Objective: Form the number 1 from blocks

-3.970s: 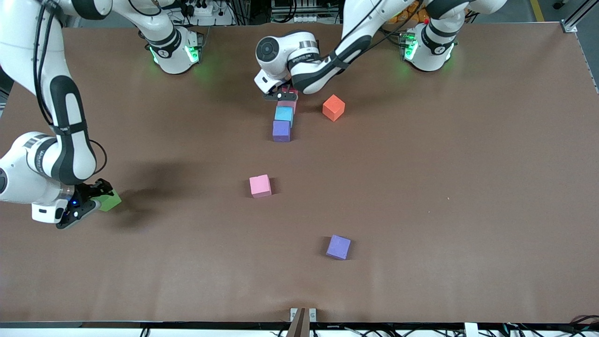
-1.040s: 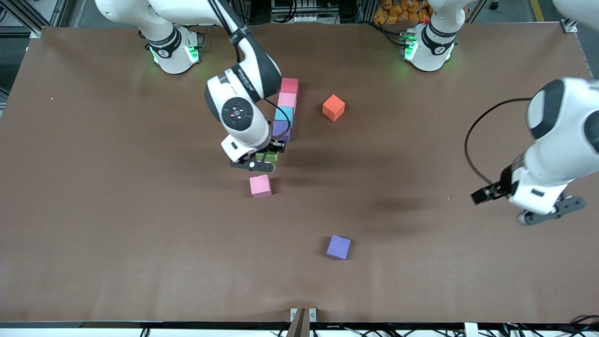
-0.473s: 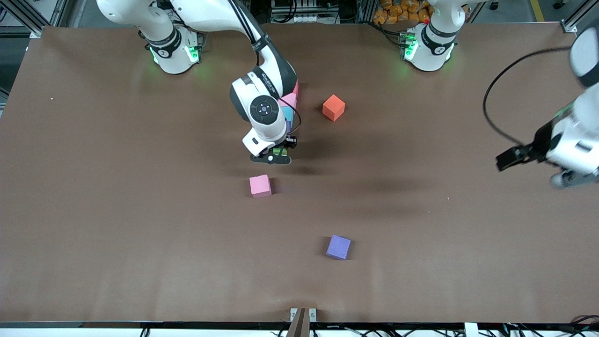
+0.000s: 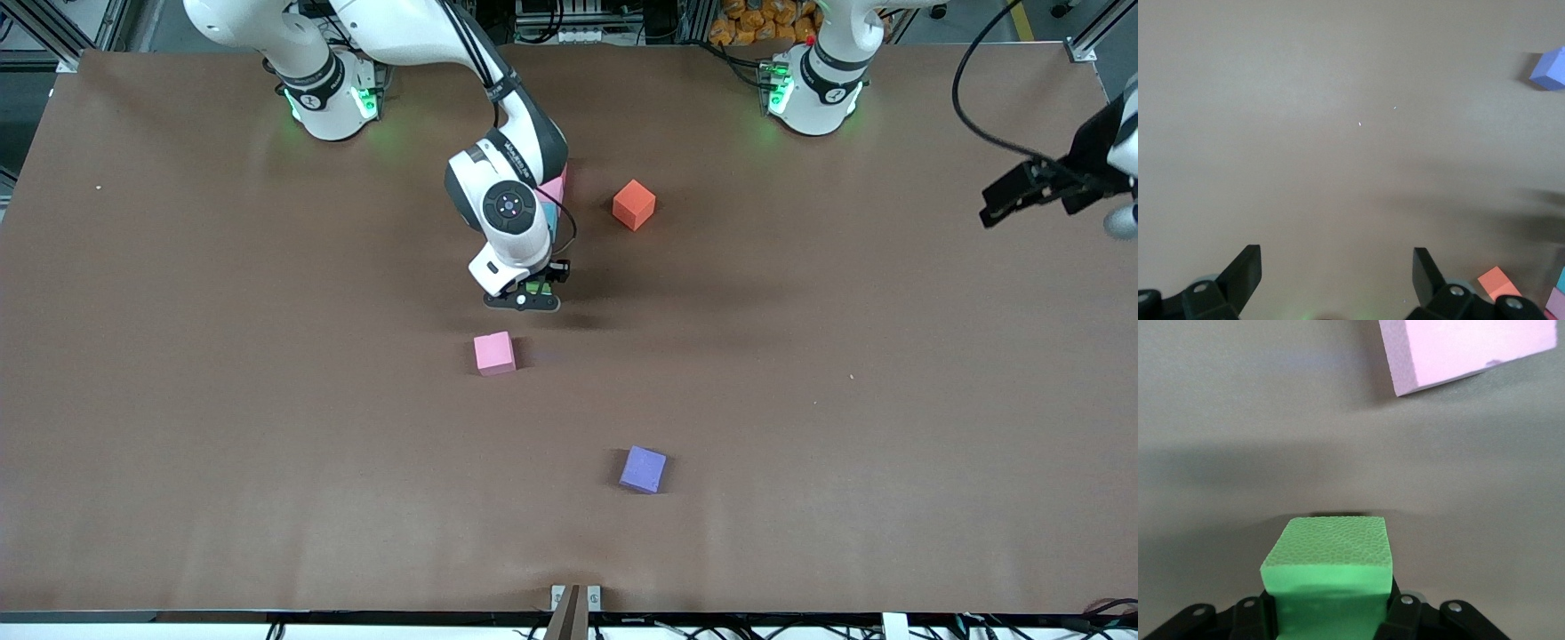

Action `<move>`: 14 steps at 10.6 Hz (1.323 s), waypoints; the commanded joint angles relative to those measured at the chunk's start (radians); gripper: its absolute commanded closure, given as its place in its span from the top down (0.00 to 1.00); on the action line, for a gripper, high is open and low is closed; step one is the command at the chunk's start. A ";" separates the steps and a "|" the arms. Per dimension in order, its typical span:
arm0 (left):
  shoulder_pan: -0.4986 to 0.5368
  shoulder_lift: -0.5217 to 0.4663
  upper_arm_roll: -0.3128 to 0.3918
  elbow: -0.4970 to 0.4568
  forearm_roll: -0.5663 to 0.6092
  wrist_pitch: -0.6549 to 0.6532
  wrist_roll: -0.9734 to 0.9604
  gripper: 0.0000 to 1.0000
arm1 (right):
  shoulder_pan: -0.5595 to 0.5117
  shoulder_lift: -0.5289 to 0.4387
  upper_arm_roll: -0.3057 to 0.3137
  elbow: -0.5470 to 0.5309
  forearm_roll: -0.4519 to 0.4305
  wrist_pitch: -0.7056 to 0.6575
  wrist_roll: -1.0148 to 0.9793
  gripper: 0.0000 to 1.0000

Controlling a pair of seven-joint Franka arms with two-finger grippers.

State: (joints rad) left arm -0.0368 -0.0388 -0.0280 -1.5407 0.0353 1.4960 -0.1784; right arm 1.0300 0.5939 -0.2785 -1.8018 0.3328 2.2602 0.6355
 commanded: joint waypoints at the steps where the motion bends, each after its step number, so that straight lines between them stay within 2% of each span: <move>1: -0.005 -0.006 0.010 -0.024 0.001 0.030 0.071 1.00 | 0.015 0.006 -0.004 -0.005 0.022 0.013 0.003 0.00; 3: 0.001 -0.007 0.011 -0.019 -0.008 0.049 0.183 1.00 | 0.016 0.015 -0.004 -0.005 0.022 0.013 0.004 0.00; 7: 0.001 0.007 0.011 -0.016 -0.035 0.079 0.210 1.00 | 0.018 0.021 -0.004 -0.005 0.022 0.015 0.009 0.00; 9: -0.006 0.007 0.010 -0.015 -0.026 0.084 0.223 1.00 | 0.016 0.026 -0.004 -0.005 0.022 0.015 0.010 0.99; 11: -0.020 0.013 0.008 -0.015 -0.035 0.098 0.206 1.00 | 0.013 0.018 -0.004 -0.002 0.022 0.010 0.006 1.00; 14: -0.026 0.020 0.006 -0.013 -0.037 0.109 0.201 1.00 | -0.020 -0.045 -0.022 0.024 0.014 -0.048 -0.010 1.00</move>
State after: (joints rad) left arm -0.0585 -0.0182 -0.0271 -1.5549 0.0231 1.5940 0.0154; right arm 1.0337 0.6019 -0.2913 -1.7865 0.3338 2.2590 0.6369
